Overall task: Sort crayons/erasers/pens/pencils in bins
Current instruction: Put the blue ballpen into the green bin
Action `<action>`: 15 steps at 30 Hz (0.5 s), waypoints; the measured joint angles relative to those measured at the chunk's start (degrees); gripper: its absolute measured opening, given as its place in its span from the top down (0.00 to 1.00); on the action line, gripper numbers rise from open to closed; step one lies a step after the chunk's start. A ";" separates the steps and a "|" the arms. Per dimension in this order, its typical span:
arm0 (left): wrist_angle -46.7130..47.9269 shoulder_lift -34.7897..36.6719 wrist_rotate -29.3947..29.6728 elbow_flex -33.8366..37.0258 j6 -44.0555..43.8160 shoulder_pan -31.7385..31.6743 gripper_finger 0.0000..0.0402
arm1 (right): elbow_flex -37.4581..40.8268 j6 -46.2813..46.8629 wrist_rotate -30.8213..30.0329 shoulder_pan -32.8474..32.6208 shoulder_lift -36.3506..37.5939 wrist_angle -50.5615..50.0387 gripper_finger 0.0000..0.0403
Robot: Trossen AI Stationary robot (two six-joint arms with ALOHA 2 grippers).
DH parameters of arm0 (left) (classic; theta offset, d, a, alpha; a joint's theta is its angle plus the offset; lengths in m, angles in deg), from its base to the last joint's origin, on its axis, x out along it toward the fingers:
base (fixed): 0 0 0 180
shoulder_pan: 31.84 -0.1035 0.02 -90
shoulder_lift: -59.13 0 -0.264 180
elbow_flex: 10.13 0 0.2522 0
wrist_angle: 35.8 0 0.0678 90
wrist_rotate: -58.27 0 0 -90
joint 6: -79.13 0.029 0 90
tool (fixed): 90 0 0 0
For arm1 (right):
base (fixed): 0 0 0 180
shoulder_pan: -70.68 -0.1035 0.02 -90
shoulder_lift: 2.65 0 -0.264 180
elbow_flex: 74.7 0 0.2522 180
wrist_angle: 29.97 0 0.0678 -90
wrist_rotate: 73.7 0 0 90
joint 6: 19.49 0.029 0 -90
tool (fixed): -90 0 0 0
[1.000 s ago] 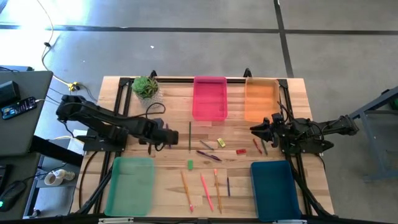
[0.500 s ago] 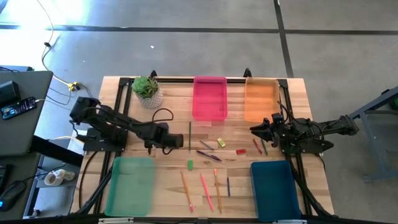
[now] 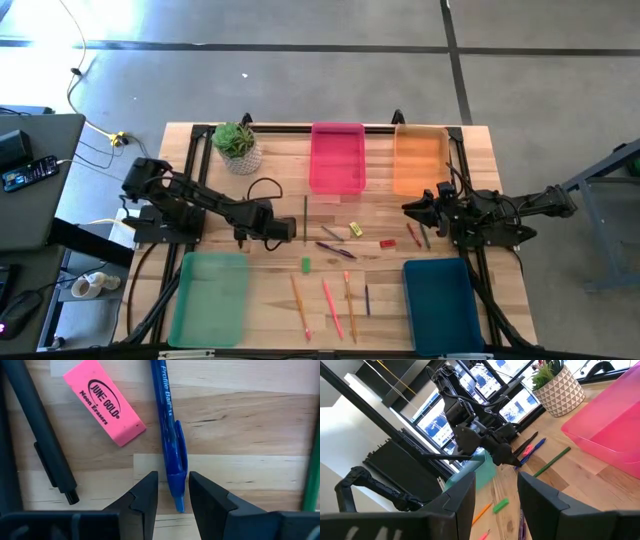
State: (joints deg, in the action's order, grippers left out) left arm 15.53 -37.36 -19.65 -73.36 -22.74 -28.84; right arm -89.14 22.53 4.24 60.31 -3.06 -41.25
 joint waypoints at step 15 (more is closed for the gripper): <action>0.73 -1.19 1.66 0.08 0.85 -0.37 0.88 | 0.00 0.13 0.01 0.01 0.00 -0.05 0.65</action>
State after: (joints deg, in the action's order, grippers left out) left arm 16.25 -38.55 -18.00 -73.28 -21.90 -29.21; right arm -89.14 22.66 4.26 60.32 -3.06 -41.31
